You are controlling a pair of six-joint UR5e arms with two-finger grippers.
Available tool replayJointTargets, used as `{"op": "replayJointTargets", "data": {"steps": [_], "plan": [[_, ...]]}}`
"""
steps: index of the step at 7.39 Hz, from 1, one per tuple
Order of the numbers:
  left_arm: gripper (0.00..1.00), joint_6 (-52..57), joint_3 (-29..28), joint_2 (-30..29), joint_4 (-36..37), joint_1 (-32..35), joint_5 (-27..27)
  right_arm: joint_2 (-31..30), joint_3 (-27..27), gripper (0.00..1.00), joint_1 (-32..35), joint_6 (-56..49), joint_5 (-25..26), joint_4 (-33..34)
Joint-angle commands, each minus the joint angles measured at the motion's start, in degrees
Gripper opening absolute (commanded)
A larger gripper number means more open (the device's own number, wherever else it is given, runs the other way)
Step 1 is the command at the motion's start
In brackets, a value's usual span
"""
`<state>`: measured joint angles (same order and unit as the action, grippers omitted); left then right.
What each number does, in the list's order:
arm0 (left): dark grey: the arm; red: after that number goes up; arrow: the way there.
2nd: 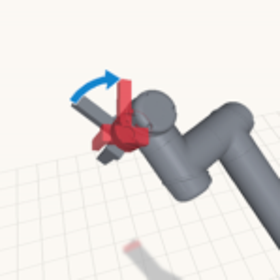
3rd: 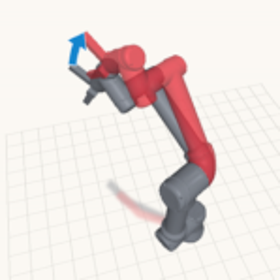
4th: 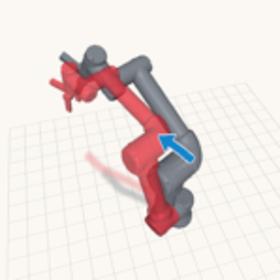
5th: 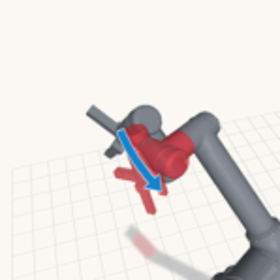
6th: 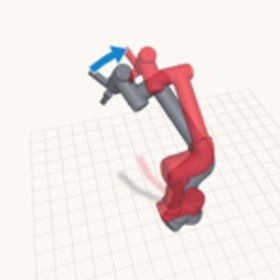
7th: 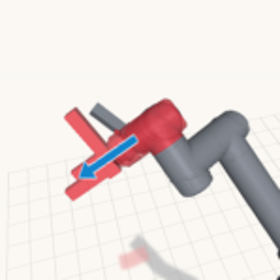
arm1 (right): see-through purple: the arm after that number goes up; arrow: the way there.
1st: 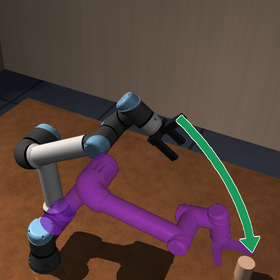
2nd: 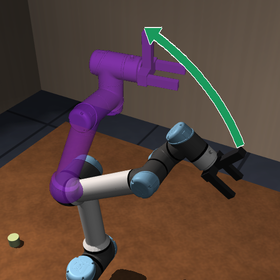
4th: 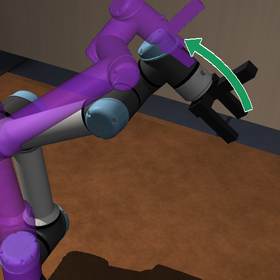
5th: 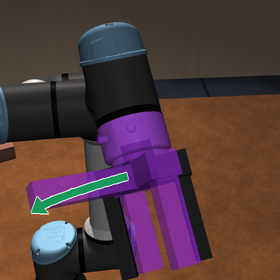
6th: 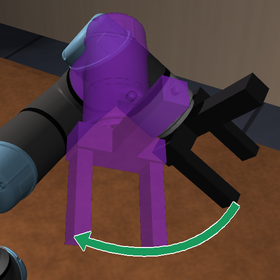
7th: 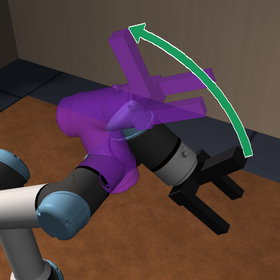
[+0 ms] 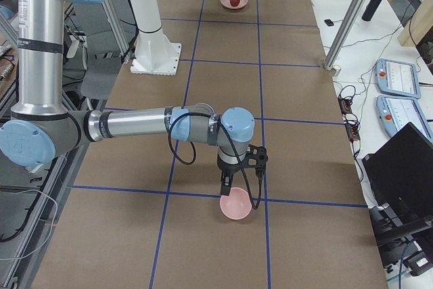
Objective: Move apple from plate to bowl
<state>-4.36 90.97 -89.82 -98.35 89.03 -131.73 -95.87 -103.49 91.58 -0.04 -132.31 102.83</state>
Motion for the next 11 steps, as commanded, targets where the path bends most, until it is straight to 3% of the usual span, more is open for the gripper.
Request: {"op": "replayJointTargets", "data": {"steps": [1,11], "plan": [[0.98,0.40,-0.26,-0.01,0.00,0.00,0.16,0.07,-0.04,1.00,0.00,0.22,0.13,0.00],[0.98,-0.12,-0.18,1.31,-0.61,-0.18,-0.11,1.90,0.22,1.00,-0.09,-0.84,-1.10,-0.09]]}}
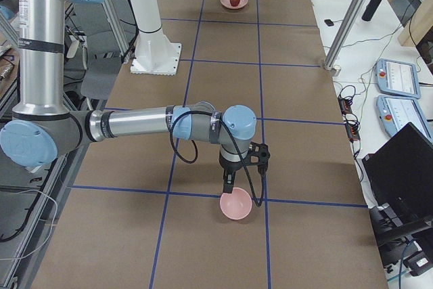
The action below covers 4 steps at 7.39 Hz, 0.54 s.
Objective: Move apple from plate to bowl
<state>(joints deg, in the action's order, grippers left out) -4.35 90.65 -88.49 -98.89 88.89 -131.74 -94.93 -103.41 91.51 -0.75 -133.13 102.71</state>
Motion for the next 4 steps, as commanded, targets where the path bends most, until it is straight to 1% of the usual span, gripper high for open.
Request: {"op": "replayJointTargets", "data": {"steps": [1,2,3,4], "plan": [[0.98,0.13,0.49,0.07,-0.25,0.05,-0.36,2.63,0.49,1.00,0.07,0.22,-0.02,-0.66],[0.98,0.39,0.49,0.07,-0.25,0.14,-0.36,2.38,0.49,1.00,0.07,0.74,0.24,-0.76],[0.98,0.57,0.58,0.15,-0.34,0.14,-0.45,1.77,2.14,1.00,0.07,0.40,0.07,-0.93],[0.98,0.22,1.10,0.16,-1.21,0.23,-0.53,1.50,4.86,1.00,-0.02,0.40,0.07,-4.24]]}}
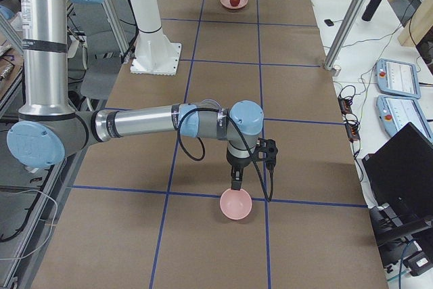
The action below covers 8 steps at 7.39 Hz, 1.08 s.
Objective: Move apple from plate to bowl
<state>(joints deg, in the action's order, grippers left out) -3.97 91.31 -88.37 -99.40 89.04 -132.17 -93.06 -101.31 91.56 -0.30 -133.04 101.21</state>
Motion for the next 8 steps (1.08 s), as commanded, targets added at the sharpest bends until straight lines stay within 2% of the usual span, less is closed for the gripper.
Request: {"op": "replayJointTargets", "data": {"steps": [1,2,3,4,6,8], "plan": [[0.98,-0.42,1.32,1.25,-0.79,0.08,-0.20,0.76,9.57,1.00,-0.07,0.04,-0.20,-9.99],[0.98,-0.51,2.72,2.05,-0.79,0.08,-0.20,2.86,15.82,1.00,-0.07,-0.05,-0.90,-16.68],[0.98,-0.60,3.00,2.06,-0.79,0.08,-0.11,5.23,21.28,1.00,-0.07,-0.05,-2.12,-19.35],[0.98,-0.60,2.91,2.15,-0.79,0.08,-0.11,5.43,24.20,1.00,-0.42,0.04,-3.61,-19.82],[0.98,-0.60,3.00,2.06,-0.79,0.08,-0.11,5.35,25.10,1.00,-2.25,-0.31,-4.24,-19.82],[0.98,-0.60,3.00,2.06,-0.79,0.08,-0.02,5.43,29.22,1.00,-4.37,-0.31,-4.16,-23.06]]}}
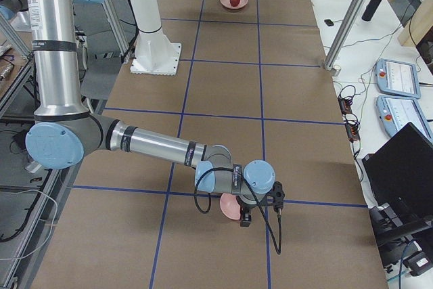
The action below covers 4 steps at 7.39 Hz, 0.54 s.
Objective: Move apple from plate to bowl
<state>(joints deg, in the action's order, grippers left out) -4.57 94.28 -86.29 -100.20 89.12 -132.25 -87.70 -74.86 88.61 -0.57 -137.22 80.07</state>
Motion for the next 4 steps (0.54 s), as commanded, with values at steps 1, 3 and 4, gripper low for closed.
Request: {"op": "replayJointTargets", "data": {"steps": [1,3,4], "plan": [[0.98,0.00,0.02,-0.10,0.00,0.09,0.07,0.08,4.18,1.00,-2.64,-0.04,0.46,-4.37],[0.98,0.00,0.11,-0.10,0.00,0.18,0.15,-0.01,5.60,1.00,-4.84,-0.04,0.90,-5.27],[0.98,0.00,0.11,-0.10,0.00,0.18,0.24,0.07,6.56,1.00,-5.20,-0.04,2.03,-5.27]]}}
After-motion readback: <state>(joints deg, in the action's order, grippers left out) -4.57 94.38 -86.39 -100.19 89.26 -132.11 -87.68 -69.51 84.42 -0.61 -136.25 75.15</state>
